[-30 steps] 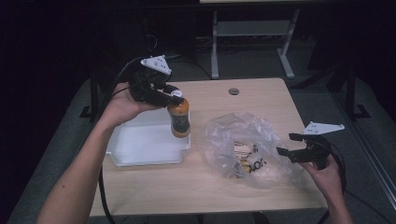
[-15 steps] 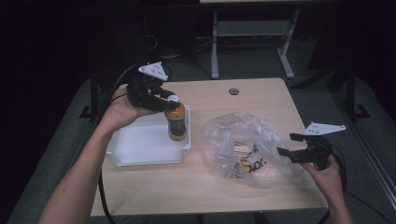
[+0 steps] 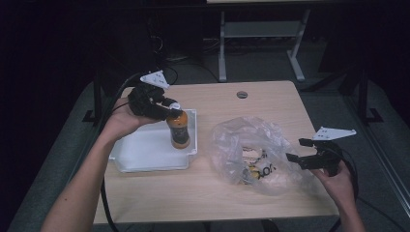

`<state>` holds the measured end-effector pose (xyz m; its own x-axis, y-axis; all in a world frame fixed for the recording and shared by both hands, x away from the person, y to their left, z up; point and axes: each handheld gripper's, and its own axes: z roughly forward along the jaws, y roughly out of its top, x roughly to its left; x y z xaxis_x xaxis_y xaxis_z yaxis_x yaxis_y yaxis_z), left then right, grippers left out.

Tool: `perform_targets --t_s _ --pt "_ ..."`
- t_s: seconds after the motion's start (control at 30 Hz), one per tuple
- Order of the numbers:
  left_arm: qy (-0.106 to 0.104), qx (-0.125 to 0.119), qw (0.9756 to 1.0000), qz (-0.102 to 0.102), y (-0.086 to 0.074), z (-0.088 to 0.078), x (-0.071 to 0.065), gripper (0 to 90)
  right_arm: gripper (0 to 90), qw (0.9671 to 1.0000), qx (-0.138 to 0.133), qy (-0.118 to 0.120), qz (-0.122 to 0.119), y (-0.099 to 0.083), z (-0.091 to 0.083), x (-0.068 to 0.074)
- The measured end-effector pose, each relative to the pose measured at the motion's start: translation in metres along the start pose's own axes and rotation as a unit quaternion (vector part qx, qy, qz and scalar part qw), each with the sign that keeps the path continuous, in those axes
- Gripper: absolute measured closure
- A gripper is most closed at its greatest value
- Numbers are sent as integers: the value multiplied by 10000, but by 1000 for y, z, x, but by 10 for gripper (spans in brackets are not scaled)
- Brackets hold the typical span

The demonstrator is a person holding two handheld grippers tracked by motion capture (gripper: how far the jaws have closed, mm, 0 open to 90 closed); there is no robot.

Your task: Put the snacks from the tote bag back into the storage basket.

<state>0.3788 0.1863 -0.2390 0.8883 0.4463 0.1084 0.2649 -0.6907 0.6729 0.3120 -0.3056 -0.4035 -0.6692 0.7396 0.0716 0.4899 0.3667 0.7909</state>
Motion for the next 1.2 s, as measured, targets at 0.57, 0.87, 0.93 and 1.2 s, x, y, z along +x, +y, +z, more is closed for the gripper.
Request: perform_targets --t_s 0.57,0.87,0.93,1.2 --pt "23 22 10000 -15 -16 13 -1 589 183 10000 -12 -4 -10 0 -2 0" --pt "-19 89 9999 -74 -26 24 -1 589 183 10000 -3 -4 -23 -1 -2 1" --pt "-23 78 9999 -70 -28 26 0 590 183 10000 -5 -6 -9 -1 -2 1" --pt "-50 119 9999 -82 -33 33 -1 589 183 10000 2 -4 -31 -1 -2 1"
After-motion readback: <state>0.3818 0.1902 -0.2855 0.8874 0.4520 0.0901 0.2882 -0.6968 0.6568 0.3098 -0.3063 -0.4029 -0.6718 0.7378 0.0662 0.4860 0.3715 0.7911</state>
